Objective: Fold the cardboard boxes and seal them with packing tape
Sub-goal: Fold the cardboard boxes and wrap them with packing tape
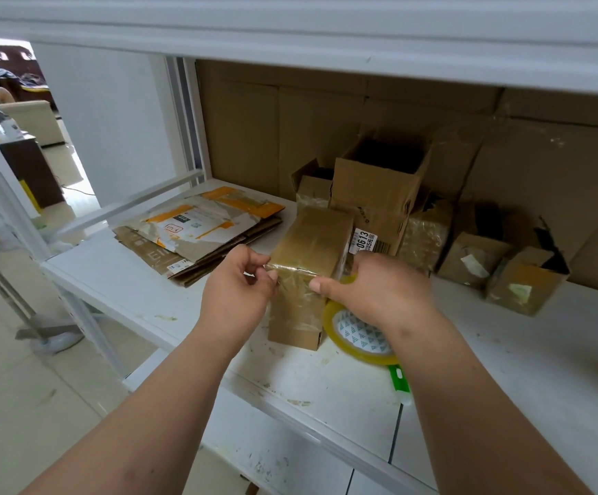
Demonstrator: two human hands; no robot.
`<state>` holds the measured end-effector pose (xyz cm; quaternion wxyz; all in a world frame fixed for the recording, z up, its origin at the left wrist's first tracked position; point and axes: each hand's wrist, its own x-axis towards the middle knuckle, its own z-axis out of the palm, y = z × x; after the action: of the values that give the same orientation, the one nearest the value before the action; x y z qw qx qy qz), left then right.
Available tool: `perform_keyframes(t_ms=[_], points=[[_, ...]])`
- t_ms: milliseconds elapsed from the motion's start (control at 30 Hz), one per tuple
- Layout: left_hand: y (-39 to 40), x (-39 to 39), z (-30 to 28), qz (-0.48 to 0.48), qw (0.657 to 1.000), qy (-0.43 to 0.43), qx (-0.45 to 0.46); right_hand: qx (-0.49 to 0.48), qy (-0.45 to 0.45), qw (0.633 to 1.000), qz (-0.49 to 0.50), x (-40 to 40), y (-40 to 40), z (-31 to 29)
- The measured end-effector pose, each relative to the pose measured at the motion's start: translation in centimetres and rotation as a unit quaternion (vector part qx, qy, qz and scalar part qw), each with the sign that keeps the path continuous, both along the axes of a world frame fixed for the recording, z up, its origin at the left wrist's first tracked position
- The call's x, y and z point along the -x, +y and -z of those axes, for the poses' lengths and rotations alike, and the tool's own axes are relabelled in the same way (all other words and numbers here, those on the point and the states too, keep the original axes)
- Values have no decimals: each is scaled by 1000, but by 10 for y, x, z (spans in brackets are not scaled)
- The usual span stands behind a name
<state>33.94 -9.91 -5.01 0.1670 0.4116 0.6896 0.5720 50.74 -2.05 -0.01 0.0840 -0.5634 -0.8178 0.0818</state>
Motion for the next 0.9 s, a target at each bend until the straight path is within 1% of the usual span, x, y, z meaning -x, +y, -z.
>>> perform_keyframes(t_ms=[67,100,167,233,333,433,500,567,633,667,800,833,867,900], points=[[0,-6,2,-22,999,32,-14,14,13,1000,-10,-1,-3,0],[0,-9,2,-25,998,49,-19,34,37,999,-17,-3,-5,-2],[1,-11,3,-18,997,80,-15,111,128,985,-32,-8,-7,-6],[4,-8,4,-9,996,84,3,205,236,948,-56,-12,-10,-6],[7,2,6,8,997,60,48,314,343,880,-93,-14,-20,6],[8,11,5,94,994,-2,57,347,433,826,-105,-9,-28,19],[11,14,3,121,991,-34,49,349,486,795,-98,-7,-31,25],[14,17,0,107,993,-11,45,344,511,783,-90,-6,-33,29],[15,18,-2,100,994,15,42,344,518,778,-88,-9,-36,34],[16,19,-3,96,994,22,39,355,522,769,-95,-11,-38,37],[17,26,-8,80,996,23,34,416,560,704,-136,-17,-46,54],[18,28,-9,83,995,26,43,418,567,697,-136,-17,-49,57],[18,30,-10,86,994,32,52,414,569,698,-135,-16,-52,59],[19,32,-10,88,994,37,58,404,564,707,-138,-14,-54,61]])
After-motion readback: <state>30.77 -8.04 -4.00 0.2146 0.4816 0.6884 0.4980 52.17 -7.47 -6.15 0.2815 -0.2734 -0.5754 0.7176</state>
